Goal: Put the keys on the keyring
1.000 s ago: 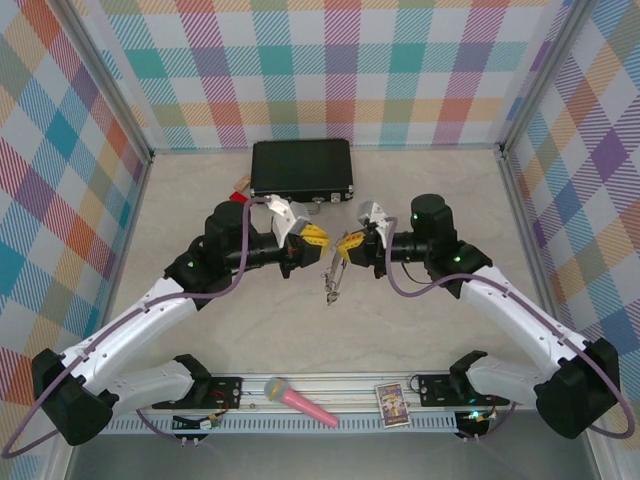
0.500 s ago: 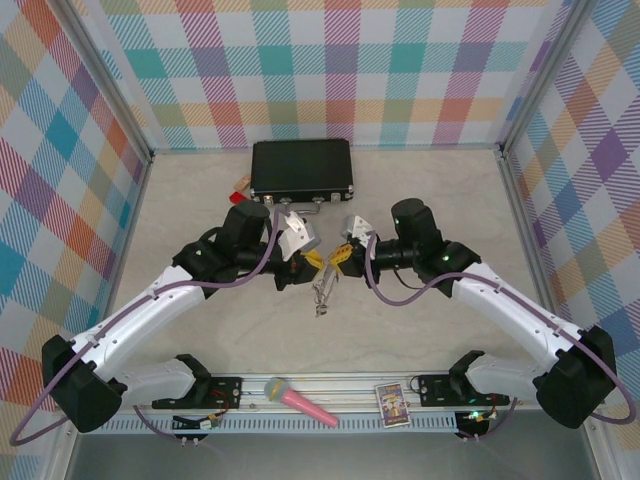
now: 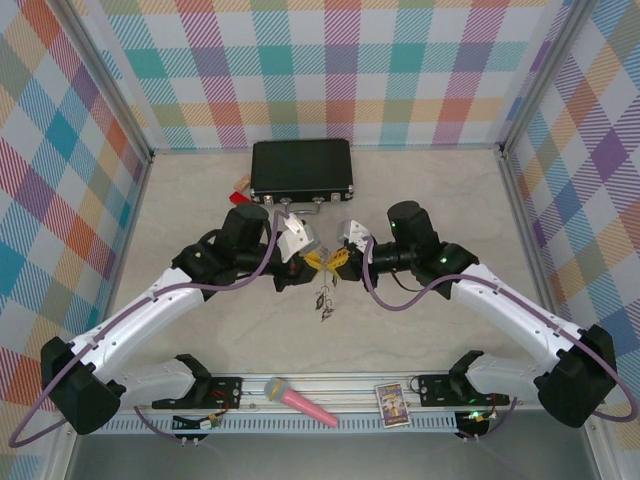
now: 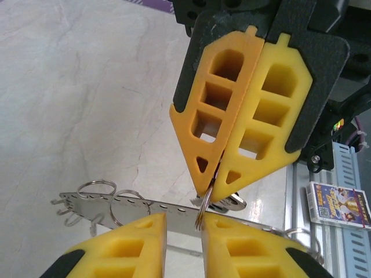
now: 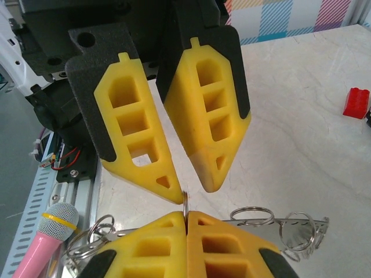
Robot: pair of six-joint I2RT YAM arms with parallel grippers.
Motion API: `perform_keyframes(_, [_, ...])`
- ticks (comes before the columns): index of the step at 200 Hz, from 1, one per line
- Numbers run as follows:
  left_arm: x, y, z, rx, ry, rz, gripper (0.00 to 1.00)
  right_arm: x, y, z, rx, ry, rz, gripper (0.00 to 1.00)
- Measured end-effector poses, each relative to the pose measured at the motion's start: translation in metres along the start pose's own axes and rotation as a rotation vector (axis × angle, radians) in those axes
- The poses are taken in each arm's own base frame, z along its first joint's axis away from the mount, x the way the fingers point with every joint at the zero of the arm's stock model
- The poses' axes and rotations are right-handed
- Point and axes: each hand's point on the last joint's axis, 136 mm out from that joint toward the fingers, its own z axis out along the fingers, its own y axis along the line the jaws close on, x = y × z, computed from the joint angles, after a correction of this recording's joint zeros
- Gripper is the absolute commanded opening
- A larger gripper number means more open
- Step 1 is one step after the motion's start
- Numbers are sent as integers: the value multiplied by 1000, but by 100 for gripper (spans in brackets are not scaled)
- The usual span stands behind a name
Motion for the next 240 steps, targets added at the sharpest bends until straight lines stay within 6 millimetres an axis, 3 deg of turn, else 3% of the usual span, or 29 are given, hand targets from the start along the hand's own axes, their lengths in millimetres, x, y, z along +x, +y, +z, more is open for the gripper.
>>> perform_keyframes(105, [-2, -9, 0, 54, -18, 2, 16, -1, 6, 3, -16, 1, -6, 0])
perform_keyframes(132, [-2, -13, 0, 76, -19, 6, 0, -1, 6, 2, -16, 2, -6, 0])
perform_keyframes(184, [-1, -14, 2, 94, -18, 1, 0, 0, 6, 1, -7, 8, -3, 0])
perform_keyframes(196, [-3, -14, 2, 93, -25, 4, 0, -1, 5, -1, 7, 4, -2, 24])
perform_keyframes(240, [3, -11, 5, 71, -57, -17, 0, -13, -1, -13, 120, -75, -56, 30])
